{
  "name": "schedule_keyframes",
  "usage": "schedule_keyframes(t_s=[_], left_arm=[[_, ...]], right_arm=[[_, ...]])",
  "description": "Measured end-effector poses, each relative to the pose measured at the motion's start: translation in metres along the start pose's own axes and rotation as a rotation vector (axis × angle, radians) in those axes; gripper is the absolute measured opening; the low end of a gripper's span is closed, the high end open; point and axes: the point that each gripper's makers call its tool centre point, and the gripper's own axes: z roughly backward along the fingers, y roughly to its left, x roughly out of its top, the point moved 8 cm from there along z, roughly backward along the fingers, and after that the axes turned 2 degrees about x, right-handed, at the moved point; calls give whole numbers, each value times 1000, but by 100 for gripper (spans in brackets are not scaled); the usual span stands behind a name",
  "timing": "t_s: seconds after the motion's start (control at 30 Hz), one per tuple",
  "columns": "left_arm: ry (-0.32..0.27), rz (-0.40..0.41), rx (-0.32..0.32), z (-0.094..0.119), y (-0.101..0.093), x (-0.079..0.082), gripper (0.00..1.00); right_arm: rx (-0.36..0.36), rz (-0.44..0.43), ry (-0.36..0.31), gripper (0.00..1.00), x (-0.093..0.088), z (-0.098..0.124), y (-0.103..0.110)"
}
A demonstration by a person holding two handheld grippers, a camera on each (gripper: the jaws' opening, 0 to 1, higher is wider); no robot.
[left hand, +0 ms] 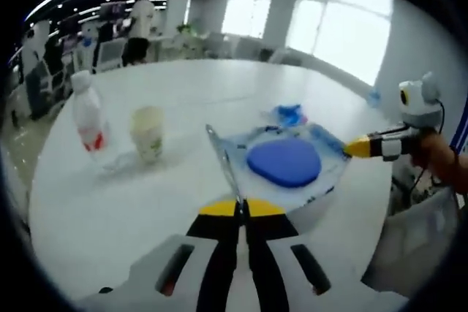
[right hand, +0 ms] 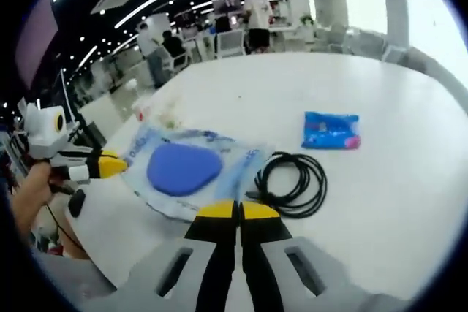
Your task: Arrange the tabletop items into an orderly group along one side of the table until the central work area is clear of visible clutter.
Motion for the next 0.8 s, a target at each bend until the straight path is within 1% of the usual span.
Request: schedule_keyframes(t_s=[0.2, 0.33, 0.4, 0.57, 0.67, 0.77, 0.8], left_arm=[[-17, 19, 18, -9, -1, 8, 0], [-25, 24, 29, -15, 0, 13, 0], [-36, 33, 44, -19, 2, 17, 0], [-48, 74, 55, -33, 11, 22, 0], [-57, 119, 52, -43, 17, 25, 0], [-59, 123, 56, -51, 21, 27, 0], [-60, 126, 60, -57, 23, 28, 0]], right_arm=[[-12, 0, -27, 1, 21, -6, -11], [-14, 6, -33, 1, 31, -13, -16], [-16, 13, -38, 1, 35, -18, -18], [-18, 11, -42, 1, 46, -32, -25], [-22, 13, -40, 1, 50, -42, -29], [-22, 19, -35, 1, 54, -50, -33], [-23, 27, -32, 1, 56, -56, -36]])
